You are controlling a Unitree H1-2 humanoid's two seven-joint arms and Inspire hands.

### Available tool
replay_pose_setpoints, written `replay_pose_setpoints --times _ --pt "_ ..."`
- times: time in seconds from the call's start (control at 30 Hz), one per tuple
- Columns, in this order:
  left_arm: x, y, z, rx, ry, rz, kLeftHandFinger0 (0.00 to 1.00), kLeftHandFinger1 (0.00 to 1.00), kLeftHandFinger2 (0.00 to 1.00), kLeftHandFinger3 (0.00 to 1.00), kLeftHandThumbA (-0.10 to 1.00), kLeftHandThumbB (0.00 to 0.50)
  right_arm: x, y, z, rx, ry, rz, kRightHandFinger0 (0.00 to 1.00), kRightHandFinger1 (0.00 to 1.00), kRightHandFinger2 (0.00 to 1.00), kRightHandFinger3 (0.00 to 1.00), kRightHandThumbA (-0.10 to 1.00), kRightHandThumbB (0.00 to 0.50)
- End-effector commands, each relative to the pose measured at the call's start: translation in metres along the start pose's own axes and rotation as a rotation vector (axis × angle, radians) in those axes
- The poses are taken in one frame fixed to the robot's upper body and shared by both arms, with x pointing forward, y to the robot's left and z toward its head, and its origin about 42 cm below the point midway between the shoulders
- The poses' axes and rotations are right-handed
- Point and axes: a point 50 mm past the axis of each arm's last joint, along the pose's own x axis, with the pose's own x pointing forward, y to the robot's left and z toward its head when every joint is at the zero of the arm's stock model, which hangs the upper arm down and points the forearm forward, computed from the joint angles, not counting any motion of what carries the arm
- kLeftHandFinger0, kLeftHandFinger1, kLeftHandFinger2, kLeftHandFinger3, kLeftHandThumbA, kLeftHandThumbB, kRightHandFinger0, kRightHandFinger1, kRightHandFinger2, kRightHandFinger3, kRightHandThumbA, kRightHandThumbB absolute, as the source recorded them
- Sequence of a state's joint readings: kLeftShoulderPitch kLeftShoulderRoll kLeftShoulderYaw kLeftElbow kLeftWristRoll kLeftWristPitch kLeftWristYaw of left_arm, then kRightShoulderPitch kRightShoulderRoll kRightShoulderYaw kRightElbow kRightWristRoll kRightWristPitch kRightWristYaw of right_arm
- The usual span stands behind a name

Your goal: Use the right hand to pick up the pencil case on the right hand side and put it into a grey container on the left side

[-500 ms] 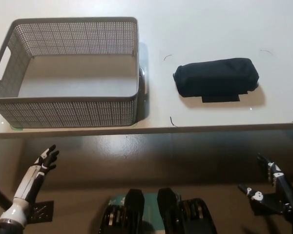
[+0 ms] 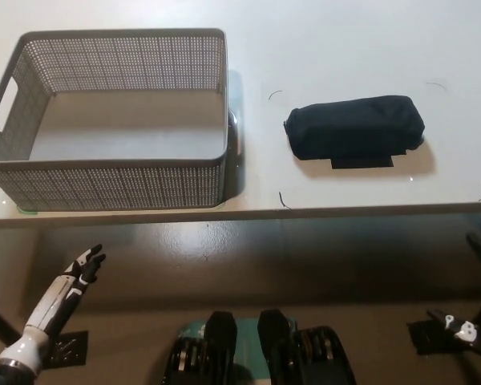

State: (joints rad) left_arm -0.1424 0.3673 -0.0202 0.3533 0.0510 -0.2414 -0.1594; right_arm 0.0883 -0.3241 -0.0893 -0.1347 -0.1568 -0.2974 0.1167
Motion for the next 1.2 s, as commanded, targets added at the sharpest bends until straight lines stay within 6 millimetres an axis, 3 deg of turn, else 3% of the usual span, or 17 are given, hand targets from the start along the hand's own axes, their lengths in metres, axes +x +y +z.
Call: replay_pose_setpoints --times 0.0,0.07,0.27,0.47,0.5,0.8,0.83,0.9,1.07,1.17 --pt "0.009 0.023 0.023 0.11 -0.092 -0.043 1.0 1.0 1.0 1.0 1.0 0.32 0.006 -0.045 0.056 -0.184 -0.164 -0.086 1.0 1.0 1.0 1.0 1.0 0.389" --pt "0.008 0.024 0.023 0.123 -0.094 -0.053 1.0 1.0 1.0 1.0 1.0 0.318 0.012 -0.052 0.065 -0.203 -0.189 -0.095 1.0 1.0 1.0 1.0 1.0 0.397" --pt "-0.001 0.019 0.016 0.119 -0.076 -0.06 1.0 1.0 1.0 1.0 1.0 0.301 0.063 -0.081 0.098 -0.268 -0.252 -0.039 1.0 1.0 1.0 1.0 1.0 0.427" --pt "-0.015 0.014 0.009 0.115 -0.056 -0.063 1.0 1.0 1.0 1.0 1.0 0.286 0.127 -0.089 0.132 -0.401 -0.284 0.044 1.0 1.0 1.0 1.0 1.0 0.374" --pt "-0.016 0.013 0.008 0.113 -0.063 -0.063 1.0 1.0 1.0 1.0 1.0 0.273 0.145 -0.088 0.141 -0.425 -0.282 0.063 1.0 1.0 1.0 1.0 1.0 0.403" --pt "-0.023 0.01 0.004 0.136 -0.062 -0.078 1.0 1.0 1.0 1.0 1.0 0.28 0.235 -0.055 0.169 -0.633 -0.311 0.235 1.0 1.0 1.0 1.0 0.95 0.422" --pt "-0.024 0.008 0.004 0.121 -0.065 -0.084 1.0 1.0 1.0 1.0 1.0 0.267 0.244 -0.051 0.17 -0.656 -0.306 0.252 1.0 1.0 1.0 1.0 0.91 0.434" --pt "-0.025 0.006 0.001 0.11 -0.05 -0.085 1.0 1.0 1.0 1.0 1.0 0.29 0.265 -0.041 0.175 -0.739 -0.277 0.29 1.0 1.0 1.0 1.0 0.93 0.494" --pt "-0.03 0.002 -0.007 0.117 -0.035 -0.084 1.0 1.0 1.0 1.0 1.0 0.304 0.298 -0.024 0.176 -0.826 -0.205 0.361 1.0 1.0 1.0 1.0 0.92 0.5" --pt "-0.032 0.0 -0.009 0.115 -0.027 -0.094 1.0 1.0 1.0 1.0 1.0 0.299 0.32 -0.018 0.176 -0.91 -0.151 0.373 1.0 1.0 1.0 1.0 0.97 0.5"
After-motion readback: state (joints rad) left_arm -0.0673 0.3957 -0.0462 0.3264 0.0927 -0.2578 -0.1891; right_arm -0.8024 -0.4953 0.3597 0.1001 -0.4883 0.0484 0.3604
